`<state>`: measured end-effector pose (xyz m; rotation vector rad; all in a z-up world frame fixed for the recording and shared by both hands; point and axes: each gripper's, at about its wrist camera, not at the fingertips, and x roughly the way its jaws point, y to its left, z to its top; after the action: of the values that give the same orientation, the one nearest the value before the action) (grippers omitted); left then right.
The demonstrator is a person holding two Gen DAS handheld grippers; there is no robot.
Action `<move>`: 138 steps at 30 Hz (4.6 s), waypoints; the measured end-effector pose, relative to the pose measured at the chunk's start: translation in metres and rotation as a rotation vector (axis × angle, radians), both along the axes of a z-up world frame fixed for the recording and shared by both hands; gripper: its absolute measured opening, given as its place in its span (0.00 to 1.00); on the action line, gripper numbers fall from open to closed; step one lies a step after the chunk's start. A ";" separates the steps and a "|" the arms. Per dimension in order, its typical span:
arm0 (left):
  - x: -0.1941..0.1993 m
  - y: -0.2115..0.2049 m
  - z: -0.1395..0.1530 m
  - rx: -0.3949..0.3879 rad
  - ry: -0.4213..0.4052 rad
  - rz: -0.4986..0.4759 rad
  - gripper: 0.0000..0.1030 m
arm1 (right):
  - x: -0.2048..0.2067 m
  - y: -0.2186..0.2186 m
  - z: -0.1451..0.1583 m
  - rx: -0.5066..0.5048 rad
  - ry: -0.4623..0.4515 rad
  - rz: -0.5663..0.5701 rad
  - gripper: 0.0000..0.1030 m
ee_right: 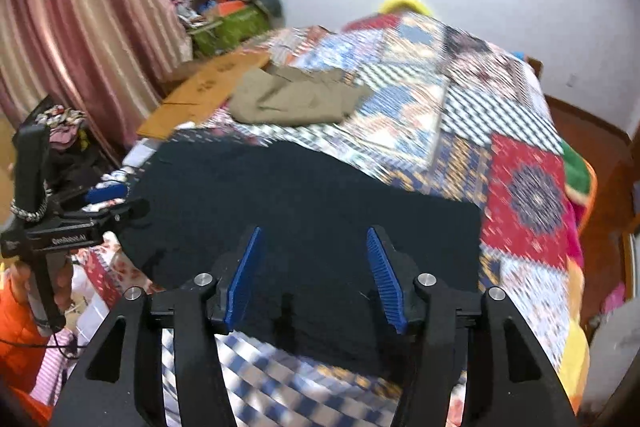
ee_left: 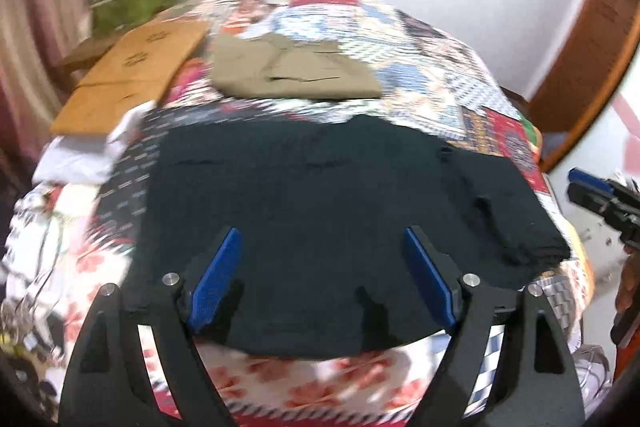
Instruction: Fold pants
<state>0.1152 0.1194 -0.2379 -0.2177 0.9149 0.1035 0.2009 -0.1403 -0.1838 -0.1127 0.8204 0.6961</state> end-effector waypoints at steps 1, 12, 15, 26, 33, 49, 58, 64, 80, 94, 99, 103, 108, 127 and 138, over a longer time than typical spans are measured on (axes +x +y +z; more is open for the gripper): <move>-0.008 0.013 -0.001 -0.002 0.007 0.029 0.81 | 0.000 0.010 0.000 0.002 -0.006 0.019 0.50; -0.067 0.081 -0.039 -0.191 0.101 0.182 0.81 | -0.013 0.105 -0.025 -0.011 0.019 0.200 0.50; -0.072 0.084 -0.056 -0.318 0.126 0.178 0.81 | -0.020 0.114 -0.037 -0.063 0.015 0.222 0.50; -0.061 0.080 -0.076 -0.514 0.110 0.157 0.82 | -0.023 0.129 -0.084 -0.223 0.061 0.258 0.53; -0.046 0.084 -0.087 -0.524 0.102 0.195 0.82 | -0.028 0.134 -0.082 -0.256 0.034 0.282 0.54; -0.006 0.081 -0.091 -0.250 0.078 0.257 0.40 | -0.027 0.136 -0.086 -0.231 0.054 0.288 0.55; -0.010 0.069 -0.058 -0.113 -0.010 0.254 0.28 | -0.016 0.117 -0.069 -0.113 0.145 0.238 0.54; -0.007 0.060 -0.029 -0.040 -0.055 0.223 0.25 | -0.008 0.081 -0.036 -0.030 0.088 0.158 0.54; 0.023 -0.010 0.059 0.081 -0.225 0.064 0.25 | 0.020 -0.039 -0.062 -0.004 0.171 -0.136 0.54; 0.078 -0.110 0.084 0.046 -0.251 -0.176 0.16 | 0.013 -0.067 -0.063 0.135 0.193 -0.126 0.57; 0.099 -0.149 0.073 0.028 -0.212 -0.256 0.15 | 0.011 -0.093 -0.059 0.129 0.165 -0.184 0.57; 0.106 -0.170 0.067 0.019 -0.194 -0.283 0.15 | 0.017 -0.092 -0.081 0.092 0.216 -0.174 0.57; 0.111 -0.190 0.072 0.011 -0.195 -0.331 0.14 | 0.018 -0.095 -0.085 0.136 0.231 -0.171 0.58; 0.106 -0.303 -0.007 0.002 0.023 -0.598 0.15 | -0.011 -0.182 -0.045 0.122 0.146 -0.376 0.58; 0.089 -0.304 -0.019 0.017 0.120 -0.632 0.39 | -0.024 -0.205 -0.028 0.126 0.112 -0.443 0.58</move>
<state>0.2039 -0.1846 -0.2567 0.1014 1.0645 -0.4646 0.1772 -0.3454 -0.2115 0.2195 0.8696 0.3355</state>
